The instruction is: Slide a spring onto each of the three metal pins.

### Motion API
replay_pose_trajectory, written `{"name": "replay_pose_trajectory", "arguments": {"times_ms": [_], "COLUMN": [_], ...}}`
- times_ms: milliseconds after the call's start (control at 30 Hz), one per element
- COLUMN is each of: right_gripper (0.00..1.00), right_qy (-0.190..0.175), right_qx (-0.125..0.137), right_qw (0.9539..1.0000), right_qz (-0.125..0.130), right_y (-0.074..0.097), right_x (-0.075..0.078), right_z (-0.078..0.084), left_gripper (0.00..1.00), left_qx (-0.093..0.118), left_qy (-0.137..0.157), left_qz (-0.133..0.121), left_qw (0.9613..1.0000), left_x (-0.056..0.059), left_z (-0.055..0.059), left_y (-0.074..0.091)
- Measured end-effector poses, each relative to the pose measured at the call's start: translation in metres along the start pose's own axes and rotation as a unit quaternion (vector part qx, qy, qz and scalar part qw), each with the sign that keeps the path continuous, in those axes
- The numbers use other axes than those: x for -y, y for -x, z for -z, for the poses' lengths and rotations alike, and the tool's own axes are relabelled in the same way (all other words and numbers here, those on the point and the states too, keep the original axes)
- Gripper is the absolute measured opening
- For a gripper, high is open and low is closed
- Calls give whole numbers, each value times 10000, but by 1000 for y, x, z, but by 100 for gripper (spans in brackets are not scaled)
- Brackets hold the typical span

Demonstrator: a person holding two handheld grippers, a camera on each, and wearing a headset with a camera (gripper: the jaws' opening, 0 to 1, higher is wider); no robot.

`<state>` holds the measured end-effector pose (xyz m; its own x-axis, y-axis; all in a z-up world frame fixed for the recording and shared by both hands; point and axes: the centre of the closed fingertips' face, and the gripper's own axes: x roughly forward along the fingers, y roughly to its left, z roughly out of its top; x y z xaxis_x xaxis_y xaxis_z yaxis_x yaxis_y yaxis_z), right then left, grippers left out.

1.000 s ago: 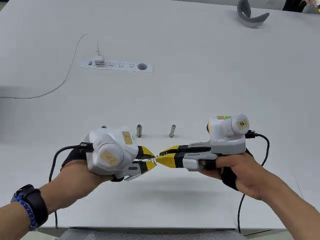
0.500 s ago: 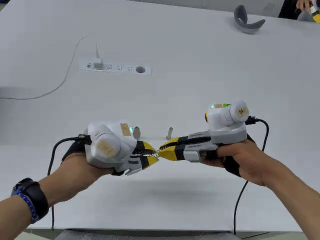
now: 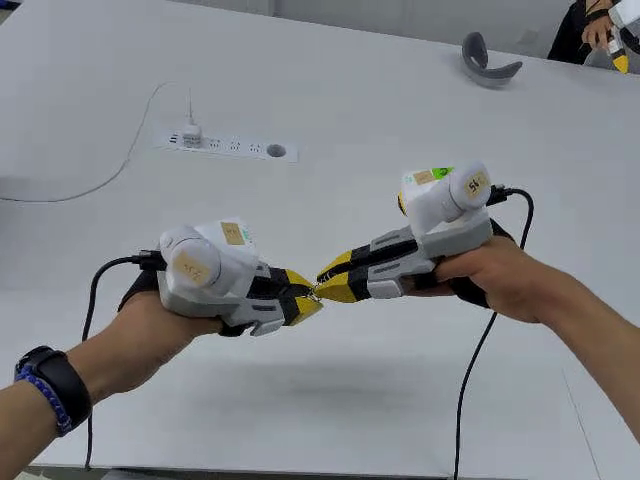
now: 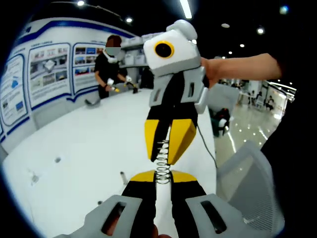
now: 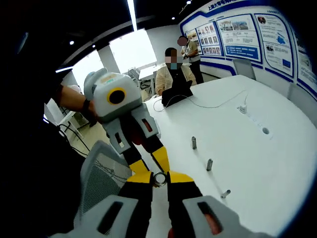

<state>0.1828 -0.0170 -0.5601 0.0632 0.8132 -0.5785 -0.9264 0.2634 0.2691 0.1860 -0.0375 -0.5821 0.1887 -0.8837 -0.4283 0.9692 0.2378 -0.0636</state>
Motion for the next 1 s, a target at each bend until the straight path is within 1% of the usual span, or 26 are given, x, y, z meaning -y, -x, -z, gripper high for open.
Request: {"name": "replay_pose_trajectory", "arguments": {"times_ms": [67, 267, 367, 500, 633, 767, 900, 1000], "right_gripper": [12, 13, 13, 13, 13, 13, 12, 12], "right_qy": [73, 373, 407, 492, 524, 629, 648, 665], "right_qx": [-92, -455, -502, -619, -679, -795, -868, -887], "right_qw": [9999, 9980, 9975, 9963, 9955, 9937, 9929, 9929], "right_qz": [-68, -225, -286, -343, -403, -481, -484, -437], "right_y": [1, 1, 1, 0, 0, 2, 3, 1], "right_x": [0, -3, -2, -4, -5, -7, -9, -9], "right_z": [1, 5, 6, 8, 10, 10, 12, 14], "left_gripper": [9, 9, 9, 9, 9, 9, 10, 10], "left_qx": [74, 121, 131, 92, 55, 97, 150, 137], "left_qy": [41, -17, -47, -127, -188, -187, -122, -114], "left_qz": [26, 86, 111, 157, 214, 267, 278, 238], "left_qw": [10000, 9999, 9998, 9998, 9996, 9994, 9994, 9996], "left_x": [0, 4, 5, 5, 7, 8, 10, 10], "left_z": [-2, -7, -8, -7, -7, -9, -9, -8], "left_y": [0, 0, 0, 0, -1, -2, -3, -4]}}
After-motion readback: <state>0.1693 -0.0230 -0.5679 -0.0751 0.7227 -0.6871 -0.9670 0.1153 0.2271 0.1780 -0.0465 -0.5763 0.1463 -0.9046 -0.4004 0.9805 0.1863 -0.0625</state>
